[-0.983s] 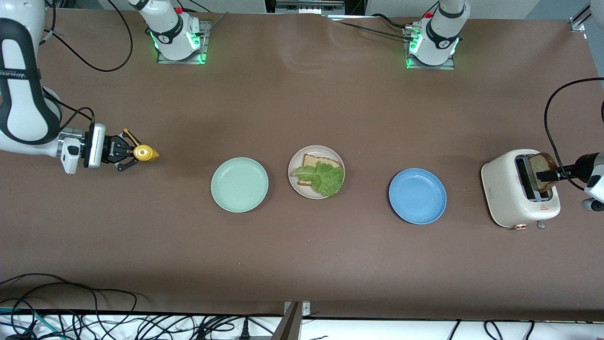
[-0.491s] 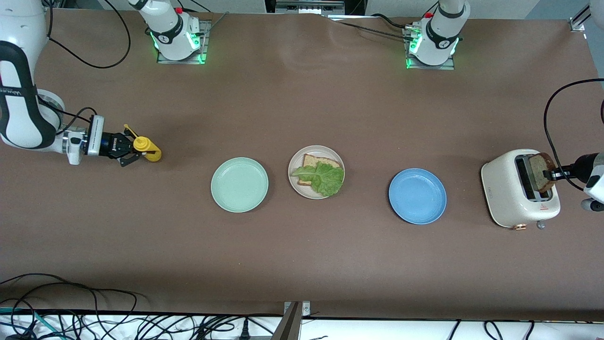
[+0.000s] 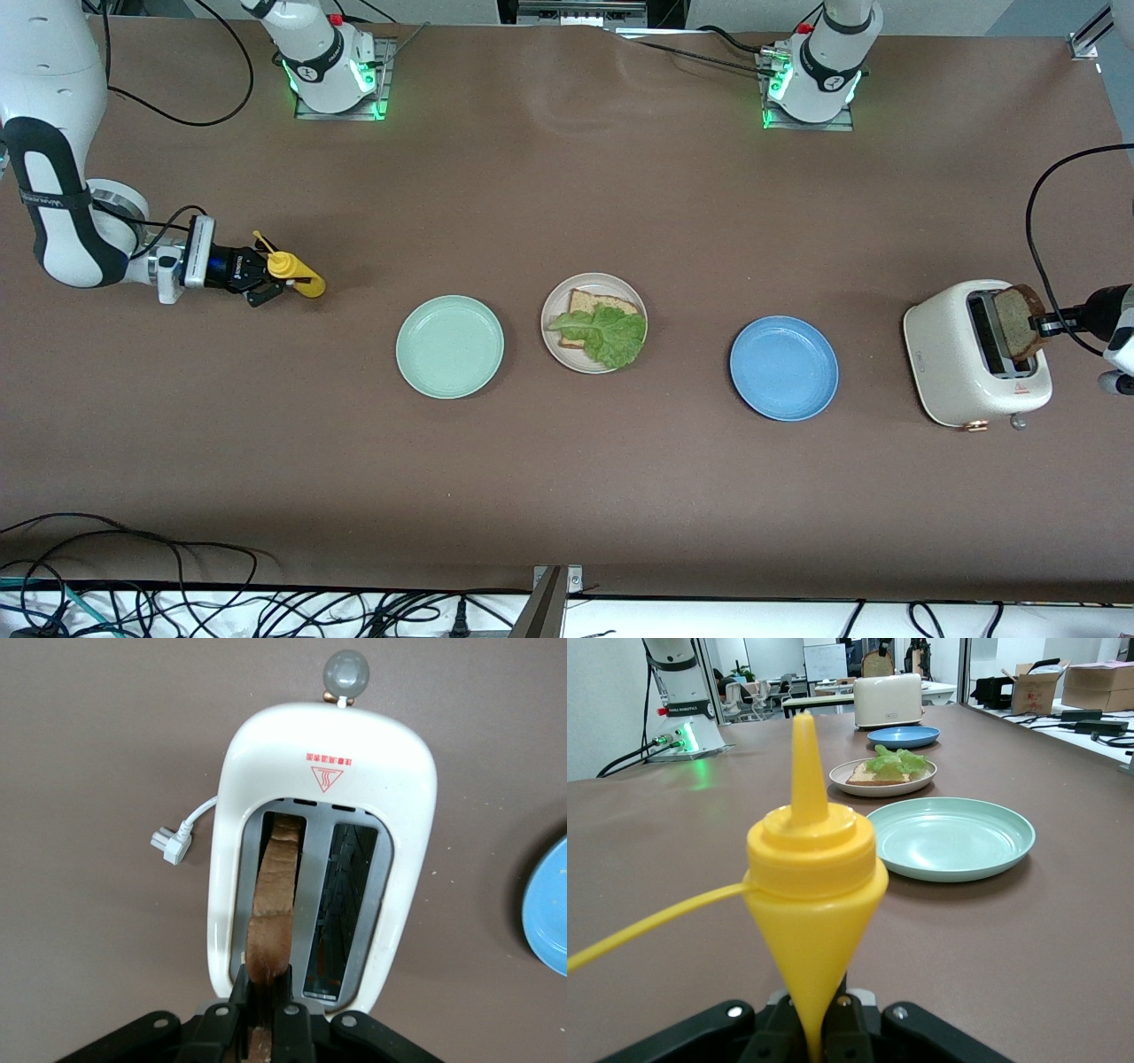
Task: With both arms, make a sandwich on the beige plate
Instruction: 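Set the bottle upright while the left gripper grasps the toaster bread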
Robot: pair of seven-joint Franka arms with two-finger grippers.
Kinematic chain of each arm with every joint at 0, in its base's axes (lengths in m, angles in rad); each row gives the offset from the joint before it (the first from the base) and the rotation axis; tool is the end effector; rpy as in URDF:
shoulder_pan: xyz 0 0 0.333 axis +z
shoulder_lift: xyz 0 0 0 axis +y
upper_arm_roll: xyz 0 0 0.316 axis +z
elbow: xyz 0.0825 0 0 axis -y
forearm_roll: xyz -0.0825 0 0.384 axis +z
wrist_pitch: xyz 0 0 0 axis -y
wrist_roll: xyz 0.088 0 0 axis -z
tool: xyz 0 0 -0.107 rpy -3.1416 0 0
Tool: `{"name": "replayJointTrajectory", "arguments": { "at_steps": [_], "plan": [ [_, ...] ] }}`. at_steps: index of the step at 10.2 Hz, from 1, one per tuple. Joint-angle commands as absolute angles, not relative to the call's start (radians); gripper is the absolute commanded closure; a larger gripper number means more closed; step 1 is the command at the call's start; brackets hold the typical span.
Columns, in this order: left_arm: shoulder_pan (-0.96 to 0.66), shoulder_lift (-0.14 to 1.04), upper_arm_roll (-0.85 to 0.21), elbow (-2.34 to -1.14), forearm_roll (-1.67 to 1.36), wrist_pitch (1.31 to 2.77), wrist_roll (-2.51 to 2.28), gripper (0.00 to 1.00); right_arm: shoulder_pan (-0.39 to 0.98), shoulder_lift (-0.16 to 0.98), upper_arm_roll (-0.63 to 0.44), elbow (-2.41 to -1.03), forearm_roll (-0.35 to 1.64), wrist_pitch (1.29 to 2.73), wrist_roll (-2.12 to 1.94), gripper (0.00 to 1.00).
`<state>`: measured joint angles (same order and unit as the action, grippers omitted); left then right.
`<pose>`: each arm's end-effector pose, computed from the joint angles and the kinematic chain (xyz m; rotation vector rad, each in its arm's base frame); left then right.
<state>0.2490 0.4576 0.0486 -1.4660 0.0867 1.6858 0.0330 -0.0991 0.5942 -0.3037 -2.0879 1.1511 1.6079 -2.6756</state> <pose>0.6327 0.1978 0.4009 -3.0292 -0.3682 0.3858 0.4875 -0.1128 0.1373 -1.5093 -1.4280 -0.9403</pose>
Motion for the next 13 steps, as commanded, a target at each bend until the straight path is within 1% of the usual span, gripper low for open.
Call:
{"name": "replayJointTrajectory", "arguments": {
  "at_steps": [1,3,4,5,6,7,8,9,10,11,13],
  "plan": [
    [0.256,0.365,0.040,-1.462,0.114,1.625,0.099,1.00,-0.112,0.591,-0.305,-2.095,1.172,1.582,-2.689,1.00],
    [0.256,0.318,0.026,-1.460,0.114,1.586,0.100,1.00,-0.112,0.598,-0.305,-2.095,1.173,1.577,-2.692,1.00],
    [0.255,0.301,0.025,-1.456,0.110,1.565,0.100,1.00,-0.112,0.603,-0.305,-2.097,1.173,1.575,-2.692,0.98],
    [0.246,0.290,0.023,-1.397,0.107,1.524,0.100,1.00,-0.112,0.613,-0.305,-2.097,1.175,1.575,-2.692,0.85],
    [0.241,0.290,0.015,-1.337,0.107,1.463,0.098,1.00,-0.112,0.617,-0.305,-2.097,1.175,1.575,-2.692,0.75],
    [0.238,0.290,-0.003,-1.306,0.107,1.444,0.094,1.00,-0.112,0.618,-0.305,-2.097,1.175,1.575,-2.692,0.67],
    [0.238,0.290,-0.020,-1.304,0.107,1.443,0.094,1.00,-0.112,0.618,-0.305,-2.095,1.175,1.575,-2.691,0.47],
    [0.239,0.290,-0.023,-1.301,0.107,1.440,0.097,1.00,-0.112,0.618,-0.305,-2.094,1.175,1.575,-2.686,0.22],
    [0.239,0.290,-0.023,-1.301,0.103,1.440,0.097,1.00,-0.112,0.617,-0.307,-2.091,1.172,1.575,-2.683,0.13],
    [0.238,0.293,-0.029,-1.301,0.057,1.440,0.089,1.00,-0.112,0.617,-0.313,-2.091,1.170,1.575,-2.680,0.00],
    [0.209,0.293,-0.034,-1.301,0.046,1.440,0.089,1.00,-0.114,0.618,-0.350,-2.089,1.160,1.575,-2.680,0.00]
  ]
}}
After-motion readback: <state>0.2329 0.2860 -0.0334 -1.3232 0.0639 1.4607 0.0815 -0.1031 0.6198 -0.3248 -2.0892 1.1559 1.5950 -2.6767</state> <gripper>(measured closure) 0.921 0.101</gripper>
